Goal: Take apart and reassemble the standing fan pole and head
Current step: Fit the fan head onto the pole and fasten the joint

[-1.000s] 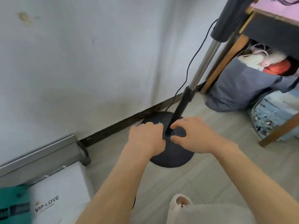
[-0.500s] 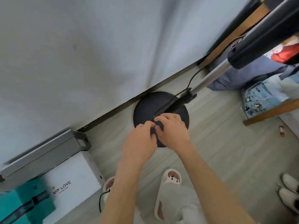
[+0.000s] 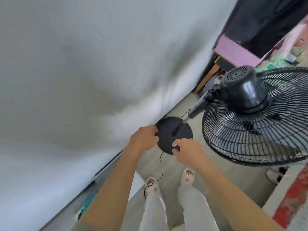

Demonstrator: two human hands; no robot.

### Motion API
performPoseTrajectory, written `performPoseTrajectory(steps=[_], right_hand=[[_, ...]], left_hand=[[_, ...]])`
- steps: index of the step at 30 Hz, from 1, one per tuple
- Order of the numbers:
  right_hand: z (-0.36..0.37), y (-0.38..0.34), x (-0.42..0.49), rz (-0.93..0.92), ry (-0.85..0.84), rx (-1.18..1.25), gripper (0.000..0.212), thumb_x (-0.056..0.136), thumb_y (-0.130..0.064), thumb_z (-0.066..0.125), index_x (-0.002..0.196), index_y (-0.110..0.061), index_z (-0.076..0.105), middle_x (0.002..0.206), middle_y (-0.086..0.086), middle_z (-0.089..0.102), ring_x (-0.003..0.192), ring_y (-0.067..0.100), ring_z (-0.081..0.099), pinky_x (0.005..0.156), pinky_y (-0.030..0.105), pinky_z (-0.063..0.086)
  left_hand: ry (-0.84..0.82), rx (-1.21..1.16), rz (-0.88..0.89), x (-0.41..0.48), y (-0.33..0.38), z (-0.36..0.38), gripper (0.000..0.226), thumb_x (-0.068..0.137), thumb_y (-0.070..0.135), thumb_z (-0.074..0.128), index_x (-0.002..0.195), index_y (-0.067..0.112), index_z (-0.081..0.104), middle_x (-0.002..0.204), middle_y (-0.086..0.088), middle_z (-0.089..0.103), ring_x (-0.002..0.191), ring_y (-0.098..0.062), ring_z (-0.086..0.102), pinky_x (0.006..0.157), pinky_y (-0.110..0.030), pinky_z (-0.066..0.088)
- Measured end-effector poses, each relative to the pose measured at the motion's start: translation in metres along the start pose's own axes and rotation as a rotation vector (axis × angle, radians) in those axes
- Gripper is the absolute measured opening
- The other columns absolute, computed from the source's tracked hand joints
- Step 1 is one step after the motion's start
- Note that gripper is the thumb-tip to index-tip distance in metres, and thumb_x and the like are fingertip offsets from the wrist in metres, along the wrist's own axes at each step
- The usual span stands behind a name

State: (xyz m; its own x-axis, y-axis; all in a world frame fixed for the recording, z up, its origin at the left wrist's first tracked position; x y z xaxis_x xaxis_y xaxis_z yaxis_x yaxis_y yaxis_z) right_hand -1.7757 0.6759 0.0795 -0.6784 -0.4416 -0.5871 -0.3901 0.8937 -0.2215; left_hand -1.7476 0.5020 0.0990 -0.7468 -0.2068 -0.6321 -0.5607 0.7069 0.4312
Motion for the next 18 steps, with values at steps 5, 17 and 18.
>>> performPoseTrajectory(steps=[5,17,18], right_hand=[[-0.124,0.016,-0.084,0.028,0.318,0.176,0.036,0.094,-0.043,0.051,0.127,-0.032,0.062,0.128,-0.007,0.061,0.121,0.021,0.053,0.092,0.038,0.052],[-0.213,0.228,-0.222,0.696,0.959,0.460,0.085,0.080,-0.062,0.068,0.146,-0.016,0.038,0.152,0.015,0.037,0.144,0.038,0.024,0.116,0.055,0.024],[-0.206,0.245,-0.224,0.743,0.913,0.546,0.096,0.077,-0.068,0.067,0.149,-0.016,0.031,0.156,0.016,0.031,0.145,0.039,0.022,0.116,0.056,0.023]], left_hand=[[0.027,0.015,0.195,-0.032,0.090,-0.065,0.031,0.094,0.030,0.057,0.125,0.028,0.057,0.126,0.002,0.061,0.102,-0.017,0.055,0.089,-0.030,0.046],[0.034,-0.211,0.500,-0.044,0.294,-0.072,0.051,0.096,0.030,0.059,0.144,0.024,0.043,0.145,-0.004,0.043,0.104,-0.012,0.055,0.076,-0.021,0.043],[0.025,-0.230,0.491,-0.041,0.305,-0.066,0.052,0.096,0.030,0.059,0.145,0.024,0.042,0.146,-0.004,0.042,0.103,-0.013,0.052,0.074,-0.020,0.041]])
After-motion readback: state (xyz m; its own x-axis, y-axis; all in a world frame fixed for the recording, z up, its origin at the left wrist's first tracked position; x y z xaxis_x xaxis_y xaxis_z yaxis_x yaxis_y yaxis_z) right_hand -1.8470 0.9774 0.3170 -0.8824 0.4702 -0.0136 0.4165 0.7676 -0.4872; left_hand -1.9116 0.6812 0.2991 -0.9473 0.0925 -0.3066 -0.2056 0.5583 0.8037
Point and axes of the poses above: each hand's wrist, its own x-axis towards the middle knuckle, its own z-axis out of the palm, y = z × x, the point moved 8 cm from there along x, towards the middle knuckle
